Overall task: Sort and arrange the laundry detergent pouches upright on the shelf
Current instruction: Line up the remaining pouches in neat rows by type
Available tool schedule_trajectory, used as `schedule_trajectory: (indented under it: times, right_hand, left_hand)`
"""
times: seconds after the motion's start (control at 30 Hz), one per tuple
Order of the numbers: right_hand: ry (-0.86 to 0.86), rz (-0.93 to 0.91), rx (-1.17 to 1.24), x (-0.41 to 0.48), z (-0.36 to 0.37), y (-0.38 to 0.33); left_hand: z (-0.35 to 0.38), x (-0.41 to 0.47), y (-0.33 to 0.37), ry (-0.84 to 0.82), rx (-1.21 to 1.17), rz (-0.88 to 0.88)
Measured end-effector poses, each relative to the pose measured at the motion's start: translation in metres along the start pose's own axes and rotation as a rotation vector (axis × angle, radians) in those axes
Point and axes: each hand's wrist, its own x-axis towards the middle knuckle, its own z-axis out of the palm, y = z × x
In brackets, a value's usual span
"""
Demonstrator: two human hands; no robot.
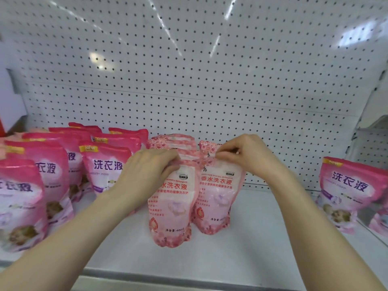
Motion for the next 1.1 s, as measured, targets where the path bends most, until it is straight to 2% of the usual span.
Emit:
schedule_trajectory:
  times: [0.1,0.2,0.27,0.4,0.53,0.63,0.7,0.77,0.8,0.9,1.1]
  right_hand:
    - [0.099,0.079,0.014,0.013,-0.012,0.009]
    - [-0.115,0.175,-0.148,0.035,-0.009,0.023]
    - [-0.187,0.196,-0.143,0.045,-0.004,0.030]
    - [-0.064,0.195,-0.055,0.048,0.007,0.040]
    - [-0.018,0.174,-0.023,0.041,0.008,0.050]
    - [0.133,0.089,0.094,0.025,-0.004,0.038]
    - [0.083,-0.016,0.188,0.008,-0.006,0.019]
    - [-0.063,-0.072,0.124,-0.004,0.004,0.008]
    - [-0.074,-0.071,0.059,-0.007,0.009,0.008]
    - [0.008,-0.015,-0.046,-0.005,0.008,0.020]
    - [0.045,0.095,-0.038,-0.010,0.015,0.031]
  left_hand:
    - [0.001,0.000,0.001,0.009,0.007,0.004]
    - [0.001,0.001,0.002,0.011,0.003,-0.001]
    - [0.001,0.001,0.002,0.008,0.006,-0.009]
    - [0.002,0.000,0.002,0.018,0.019,-0.016]
    - [0.003,-0.001,0.002,0.023,0.021,-0.020]
    - [0.004,-0.002,0.003,0.024,0.018,-0.020]
    - [0.006,-0.003,0.003,0.032,0.023,-0.024]
    - [0.007,-0.002,0.003,0.038,0.024,-0.035]
    - [0.007,-0.002,0.003,0.039,0.024,-0.039]
    - [0.007,-0.001,0.005,0.031,0.019,-0.054]
    - [0.008,0.000,0.009,0.040,0.034,-0.082]
